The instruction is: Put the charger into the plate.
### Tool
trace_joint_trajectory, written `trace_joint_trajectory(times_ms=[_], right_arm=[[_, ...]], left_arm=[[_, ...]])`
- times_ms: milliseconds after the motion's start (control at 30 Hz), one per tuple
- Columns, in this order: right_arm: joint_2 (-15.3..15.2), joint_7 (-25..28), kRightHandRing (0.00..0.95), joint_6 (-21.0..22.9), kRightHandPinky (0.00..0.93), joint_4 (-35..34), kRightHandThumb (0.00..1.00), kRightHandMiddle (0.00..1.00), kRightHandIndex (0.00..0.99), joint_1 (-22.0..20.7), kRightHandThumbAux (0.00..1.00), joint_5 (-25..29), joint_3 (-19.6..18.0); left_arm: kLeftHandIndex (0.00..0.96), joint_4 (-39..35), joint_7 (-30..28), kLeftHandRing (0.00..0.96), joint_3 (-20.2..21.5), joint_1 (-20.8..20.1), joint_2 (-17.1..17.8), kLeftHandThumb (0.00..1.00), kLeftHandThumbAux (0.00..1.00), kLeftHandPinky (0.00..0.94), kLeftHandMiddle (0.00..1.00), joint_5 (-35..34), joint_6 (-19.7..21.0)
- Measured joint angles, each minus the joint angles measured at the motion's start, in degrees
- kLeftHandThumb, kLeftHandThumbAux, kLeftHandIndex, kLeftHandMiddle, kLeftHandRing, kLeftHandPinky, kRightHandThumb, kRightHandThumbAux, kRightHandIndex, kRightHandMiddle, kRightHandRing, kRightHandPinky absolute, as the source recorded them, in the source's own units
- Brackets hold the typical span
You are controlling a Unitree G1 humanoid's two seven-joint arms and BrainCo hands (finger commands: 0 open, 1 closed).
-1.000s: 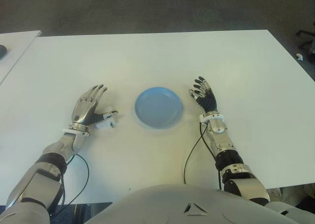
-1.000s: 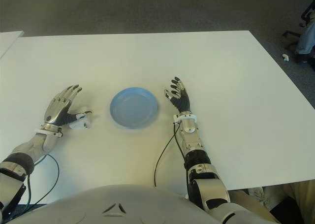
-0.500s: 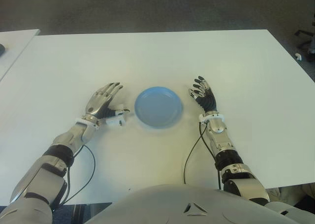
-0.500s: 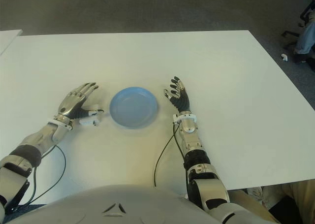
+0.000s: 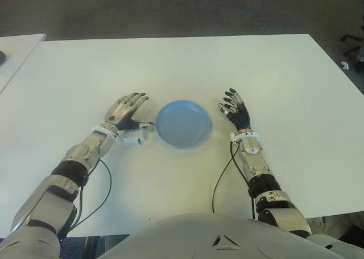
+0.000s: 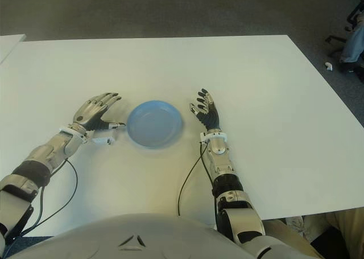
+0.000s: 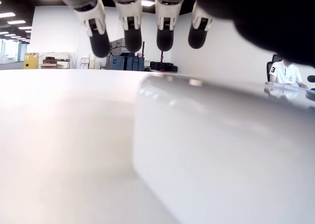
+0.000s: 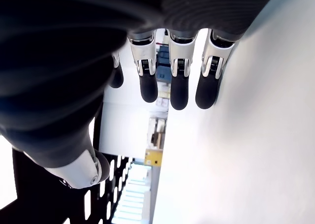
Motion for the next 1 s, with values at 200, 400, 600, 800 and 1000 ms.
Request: trace_joint_trajectory(times_ms=[200,400,600,800,1000], right_arm=[[0.0,0.34,0.172,0.2,0.214,-0.17,0.569,0.164,0.035,0.09,0.729,0.01,0.01],[-0.03,0.53,0.175,0.22,0.219,-0.18,0.549,0.159,0.034,0.06,0.715,-0.01,0.01],[-0.13,0.51,0.173,0.2,0.217,-0.12,0.52,0.151,0.03,0.07,0.699,-0.11,0.17],[-0.26,0.53,0.169,0.2,0.212,-0.14,0.512,0.15,0.026,0.08,0.707,-0.06,0.23],[-0.29,0.52,0.169,0.2,0.215,-0.26,0.534,0.156,0.028,0.17,0.714,-0.06,0.24]], left_arm=[[0.083,0.65,-0.68,0.021,-0.08,-2.28,-0.22,0.232,0.214,0.106,0.021,0.06,0.58],[0.087,1.3,-1.32,0.022,-0.36,-4.88,-0.67,0.223,0.21,0.104,0.023,0.13,0.85],[0.081,1.4,-2.17,0.023,-0.4,-5.61,-1.14,0.22,0.207,0.103,0.025,0.04,0.79],[0.075,1.32,-2.74,0.028,-0.39,-5.62,-1.39,0.228,0.204,0.115,0.027,-0.01,0.83],[0.061,1.08,-3.35,0.025,-0.23,-5.62,-1.43,0.234,0.199,0.105,0.023,-0.22,0.94]])
